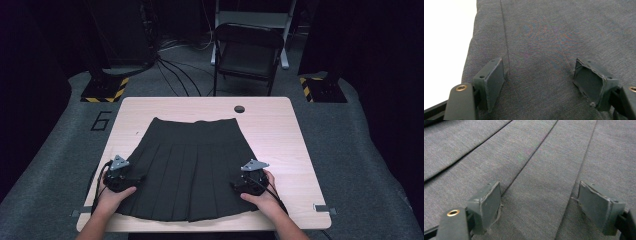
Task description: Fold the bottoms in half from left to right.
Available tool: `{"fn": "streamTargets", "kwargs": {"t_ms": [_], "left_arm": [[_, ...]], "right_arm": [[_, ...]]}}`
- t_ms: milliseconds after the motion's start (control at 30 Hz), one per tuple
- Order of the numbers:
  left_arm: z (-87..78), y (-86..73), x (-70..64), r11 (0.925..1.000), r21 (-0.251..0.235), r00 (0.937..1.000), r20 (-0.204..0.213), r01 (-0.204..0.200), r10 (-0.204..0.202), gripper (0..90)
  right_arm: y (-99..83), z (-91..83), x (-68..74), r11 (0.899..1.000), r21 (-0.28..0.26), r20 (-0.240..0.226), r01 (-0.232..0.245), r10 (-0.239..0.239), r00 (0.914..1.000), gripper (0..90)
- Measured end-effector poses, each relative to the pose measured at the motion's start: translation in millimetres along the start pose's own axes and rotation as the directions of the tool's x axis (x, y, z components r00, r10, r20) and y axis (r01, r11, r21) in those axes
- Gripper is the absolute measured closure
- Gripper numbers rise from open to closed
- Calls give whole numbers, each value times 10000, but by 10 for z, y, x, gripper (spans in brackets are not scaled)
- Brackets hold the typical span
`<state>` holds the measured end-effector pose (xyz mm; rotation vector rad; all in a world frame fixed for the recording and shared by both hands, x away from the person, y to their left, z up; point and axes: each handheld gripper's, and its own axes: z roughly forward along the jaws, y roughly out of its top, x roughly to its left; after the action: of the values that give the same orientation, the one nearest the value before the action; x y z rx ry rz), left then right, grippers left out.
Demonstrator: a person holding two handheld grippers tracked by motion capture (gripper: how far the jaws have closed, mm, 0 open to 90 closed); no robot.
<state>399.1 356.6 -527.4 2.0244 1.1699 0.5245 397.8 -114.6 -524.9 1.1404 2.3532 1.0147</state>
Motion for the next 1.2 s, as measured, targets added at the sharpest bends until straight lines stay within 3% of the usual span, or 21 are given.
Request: {"fn": "streamTargets", "kwargs": {"t_ms": [933, 1100, 1133, 1200], "left_arm": [[-20, 9, 4, 9998, 55, 9999, -3, 169, -169, 282], [-39, 33, 18, 9990, 168, 9991, 40, 424, -425, 331], [-35, 43, 24, 9963, 25, 9963, 65, 856, -856, 345], [-46, 61, 39, 9950, 116, 9950, 146, 990, -991, 357]], "right_arm": [[1, 0, -2, 10000, -10, -19, 25, -25, 10000, 187], [-1, -5, 3, 10000, 51, -47, -57, 57, 10000, 187], [-1, -5, 3, 10000, 47, -47, -58, 59, 10000, 187], [1, -3, -8, 10000, 4, -19, 78, -78, 10000, 187]]}}
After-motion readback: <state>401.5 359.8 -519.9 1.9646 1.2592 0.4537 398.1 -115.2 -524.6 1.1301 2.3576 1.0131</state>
